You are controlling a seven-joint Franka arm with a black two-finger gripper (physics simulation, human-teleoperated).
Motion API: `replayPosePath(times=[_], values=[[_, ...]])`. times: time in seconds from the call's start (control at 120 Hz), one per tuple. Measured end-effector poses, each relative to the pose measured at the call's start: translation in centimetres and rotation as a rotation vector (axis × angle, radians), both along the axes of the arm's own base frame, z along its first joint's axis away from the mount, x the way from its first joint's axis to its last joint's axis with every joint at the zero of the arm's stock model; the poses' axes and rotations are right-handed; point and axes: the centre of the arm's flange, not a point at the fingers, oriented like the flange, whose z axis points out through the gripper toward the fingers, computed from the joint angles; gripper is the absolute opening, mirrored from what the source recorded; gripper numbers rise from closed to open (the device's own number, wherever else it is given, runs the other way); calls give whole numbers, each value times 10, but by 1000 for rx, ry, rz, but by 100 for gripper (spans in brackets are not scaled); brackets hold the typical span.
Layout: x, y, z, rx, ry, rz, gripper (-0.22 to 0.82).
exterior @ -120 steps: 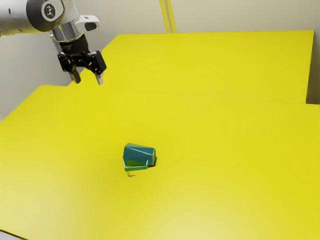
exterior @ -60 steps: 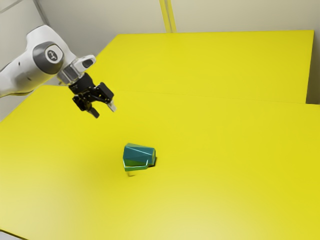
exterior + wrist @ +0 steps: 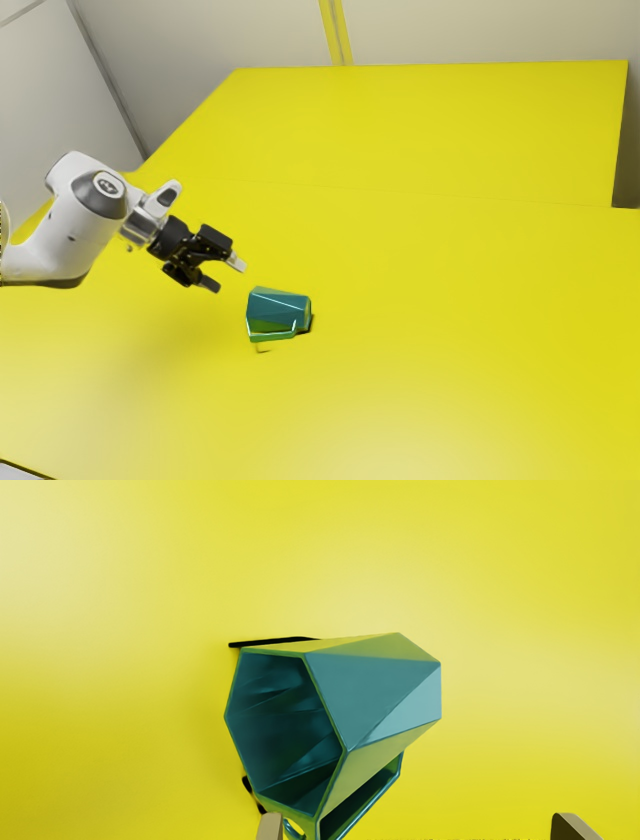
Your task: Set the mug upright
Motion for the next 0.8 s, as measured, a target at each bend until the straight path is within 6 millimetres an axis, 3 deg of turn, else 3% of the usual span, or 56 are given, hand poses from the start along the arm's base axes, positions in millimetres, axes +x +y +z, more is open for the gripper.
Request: replayPosePath(times=[0.117, 0.35, 0.8], values=[[-6, -15, -17, -55, -21, -4, 58], [-26, 3, -50, -157, -71, 80, 58], [-30, -10, -76, -182, -177, -5, 58]])
